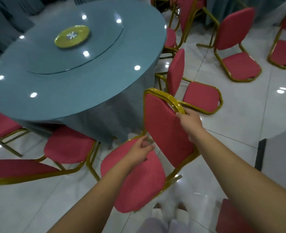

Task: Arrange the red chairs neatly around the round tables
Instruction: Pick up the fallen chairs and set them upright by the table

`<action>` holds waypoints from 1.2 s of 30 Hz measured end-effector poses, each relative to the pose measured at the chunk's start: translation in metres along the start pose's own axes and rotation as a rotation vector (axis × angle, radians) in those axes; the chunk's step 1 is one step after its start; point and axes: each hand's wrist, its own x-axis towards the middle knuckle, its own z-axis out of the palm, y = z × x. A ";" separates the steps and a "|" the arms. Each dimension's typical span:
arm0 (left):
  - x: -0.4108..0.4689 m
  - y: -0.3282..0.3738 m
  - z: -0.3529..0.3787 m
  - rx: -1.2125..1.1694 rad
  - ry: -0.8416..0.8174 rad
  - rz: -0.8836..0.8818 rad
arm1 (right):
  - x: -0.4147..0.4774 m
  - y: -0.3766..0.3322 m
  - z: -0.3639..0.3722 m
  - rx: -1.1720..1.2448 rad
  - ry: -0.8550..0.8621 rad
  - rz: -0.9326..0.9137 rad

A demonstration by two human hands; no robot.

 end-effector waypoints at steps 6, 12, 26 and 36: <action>0.051 0.042 -0.031 -0.240 0.112 0.017 | 0.036 -0.050 0.046 -0.031 -0.350 0.006; 0.108 0.100 -0.056 0.019 0.330 0.163 | 0.054 -0.085 0.061 -0.106 -0.613 0.116; 0.231 0.263 0.090 0.598 -0.247 0.358 | 0.174 -0.008 -0.167 0.035 -0.024 0.338; 0.343 0.303 0.242 0.361 -0.254 0.000 | 0.323 0.001 -0.313 0.118 -0.014 0.372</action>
